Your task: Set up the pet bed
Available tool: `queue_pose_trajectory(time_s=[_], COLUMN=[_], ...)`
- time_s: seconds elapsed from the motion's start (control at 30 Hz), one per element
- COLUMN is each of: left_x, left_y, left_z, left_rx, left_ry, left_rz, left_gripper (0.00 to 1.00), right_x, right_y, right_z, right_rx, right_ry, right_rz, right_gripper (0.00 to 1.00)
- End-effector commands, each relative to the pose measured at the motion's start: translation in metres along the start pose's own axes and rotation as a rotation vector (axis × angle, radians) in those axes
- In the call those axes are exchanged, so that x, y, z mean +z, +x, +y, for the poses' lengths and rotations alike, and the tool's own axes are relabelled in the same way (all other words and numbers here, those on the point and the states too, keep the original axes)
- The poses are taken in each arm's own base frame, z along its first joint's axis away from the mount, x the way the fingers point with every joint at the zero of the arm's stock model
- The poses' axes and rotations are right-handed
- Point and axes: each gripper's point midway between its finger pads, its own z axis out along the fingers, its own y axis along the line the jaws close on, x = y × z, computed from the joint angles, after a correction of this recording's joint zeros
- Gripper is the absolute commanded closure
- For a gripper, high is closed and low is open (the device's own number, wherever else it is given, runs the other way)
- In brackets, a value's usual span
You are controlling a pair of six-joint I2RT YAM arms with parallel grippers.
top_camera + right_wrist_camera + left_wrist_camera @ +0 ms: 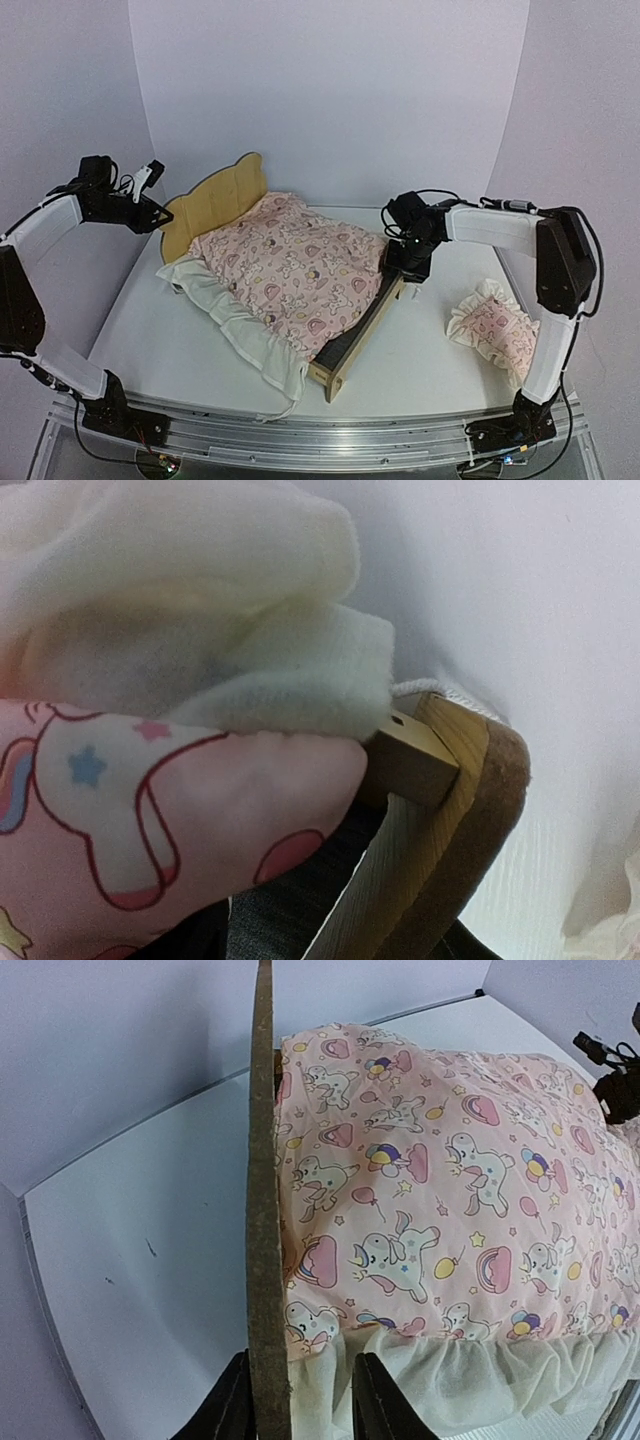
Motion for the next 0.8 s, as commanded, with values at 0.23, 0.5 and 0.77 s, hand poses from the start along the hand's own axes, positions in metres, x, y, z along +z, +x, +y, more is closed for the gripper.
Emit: queue_pose_trajectory(time_s=[0.23,0.5,0.77], left_x=[-0.069,-0.119,-0.141], left_y=[0.017,-0.054,-0.119], left_z=[-0.135,-0.085,-0.097], left_rx=[0.101,0.265,0.362], left_ry=[0.316,-0.187,-0.125], left_rz=[-0.088,-0.381,-0.578], left_gripper=[0.5,0.45,0.48], right_x=[0.013,-0.051,-0.104], right_y=[-0.064,-0.072,-0.02], right_z=[0.091,0.039,-0.005], right_rx=[-0.164,-0.18,-0.165], right_ry=[-0.238,-0.136,-0.114], right_rz=[-0.129,-0.244,-0.199], right_gripper=[0.4,0.39,0.44])
